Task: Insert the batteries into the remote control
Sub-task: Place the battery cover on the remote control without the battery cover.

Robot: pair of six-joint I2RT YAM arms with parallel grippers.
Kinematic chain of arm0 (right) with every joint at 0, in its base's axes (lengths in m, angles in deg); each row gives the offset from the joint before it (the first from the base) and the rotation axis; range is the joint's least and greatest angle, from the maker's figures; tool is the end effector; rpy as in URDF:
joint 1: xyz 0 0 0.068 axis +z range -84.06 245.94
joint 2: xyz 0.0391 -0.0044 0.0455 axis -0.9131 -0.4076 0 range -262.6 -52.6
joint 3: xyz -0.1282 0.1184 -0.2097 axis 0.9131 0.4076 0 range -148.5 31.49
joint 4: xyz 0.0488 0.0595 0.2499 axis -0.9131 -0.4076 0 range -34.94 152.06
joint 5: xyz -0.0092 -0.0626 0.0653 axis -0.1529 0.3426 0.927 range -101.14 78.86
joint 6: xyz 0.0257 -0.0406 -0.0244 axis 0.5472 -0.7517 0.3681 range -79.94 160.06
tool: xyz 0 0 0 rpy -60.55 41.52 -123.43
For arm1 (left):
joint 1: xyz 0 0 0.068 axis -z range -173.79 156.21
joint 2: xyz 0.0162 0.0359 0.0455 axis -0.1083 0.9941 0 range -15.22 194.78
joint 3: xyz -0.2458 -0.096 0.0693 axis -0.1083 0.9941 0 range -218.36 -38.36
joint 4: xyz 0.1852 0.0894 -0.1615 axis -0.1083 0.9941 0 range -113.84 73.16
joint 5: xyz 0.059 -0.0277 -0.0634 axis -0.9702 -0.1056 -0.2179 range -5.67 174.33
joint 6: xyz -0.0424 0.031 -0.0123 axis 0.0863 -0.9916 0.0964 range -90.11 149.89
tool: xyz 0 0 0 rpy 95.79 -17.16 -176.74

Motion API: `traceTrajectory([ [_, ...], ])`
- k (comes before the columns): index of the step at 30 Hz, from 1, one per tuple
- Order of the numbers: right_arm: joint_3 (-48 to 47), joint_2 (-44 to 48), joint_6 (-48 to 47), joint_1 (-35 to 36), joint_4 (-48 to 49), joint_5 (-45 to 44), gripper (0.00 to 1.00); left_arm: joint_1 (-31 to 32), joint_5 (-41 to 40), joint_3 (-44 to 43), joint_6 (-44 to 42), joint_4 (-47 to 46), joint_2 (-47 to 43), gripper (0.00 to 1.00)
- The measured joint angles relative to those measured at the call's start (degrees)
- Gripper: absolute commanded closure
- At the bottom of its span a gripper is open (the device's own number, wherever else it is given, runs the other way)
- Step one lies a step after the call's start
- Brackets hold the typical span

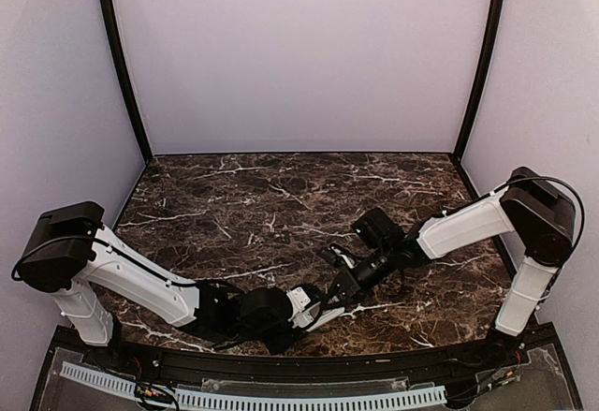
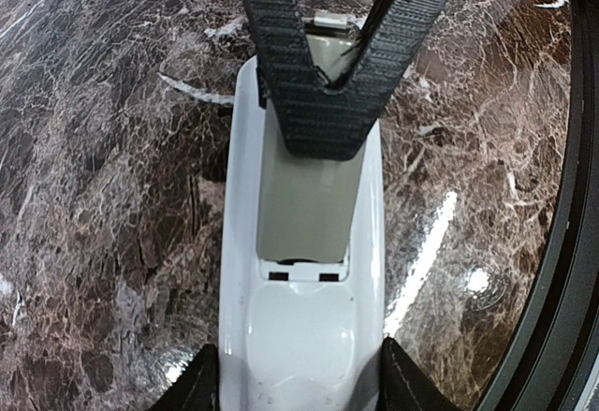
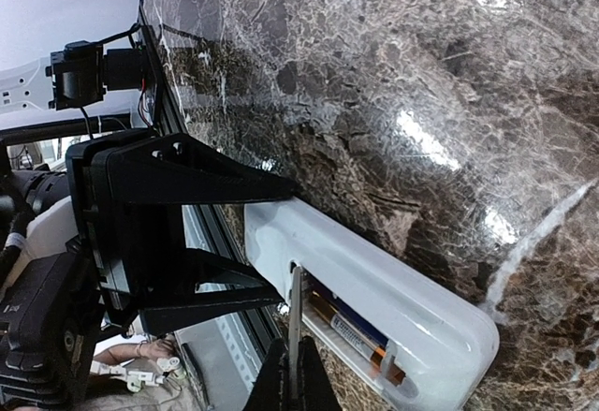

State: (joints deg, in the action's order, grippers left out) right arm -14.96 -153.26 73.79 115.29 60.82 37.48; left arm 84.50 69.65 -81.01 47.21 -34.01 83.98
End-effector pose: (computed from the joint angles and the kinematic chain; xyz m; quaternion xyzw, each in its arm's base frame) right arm 0.1857 0.2572 0.1290 0.2393 -0.8455 -0.4737 0.0581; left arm 0.0742 -0.3136 0.1243 0.4262 0.8176 -0.1933 0.3354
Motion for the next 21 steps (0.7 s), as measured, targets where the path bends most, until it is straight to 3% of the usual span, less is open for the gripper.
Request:
traceTrajectory([
  [21,-0.9,0.0,1.3,0.0,-1.5,1.2,1.00,0.0,0.0,0.0,0.0,0.0,0.0,0.89],
])
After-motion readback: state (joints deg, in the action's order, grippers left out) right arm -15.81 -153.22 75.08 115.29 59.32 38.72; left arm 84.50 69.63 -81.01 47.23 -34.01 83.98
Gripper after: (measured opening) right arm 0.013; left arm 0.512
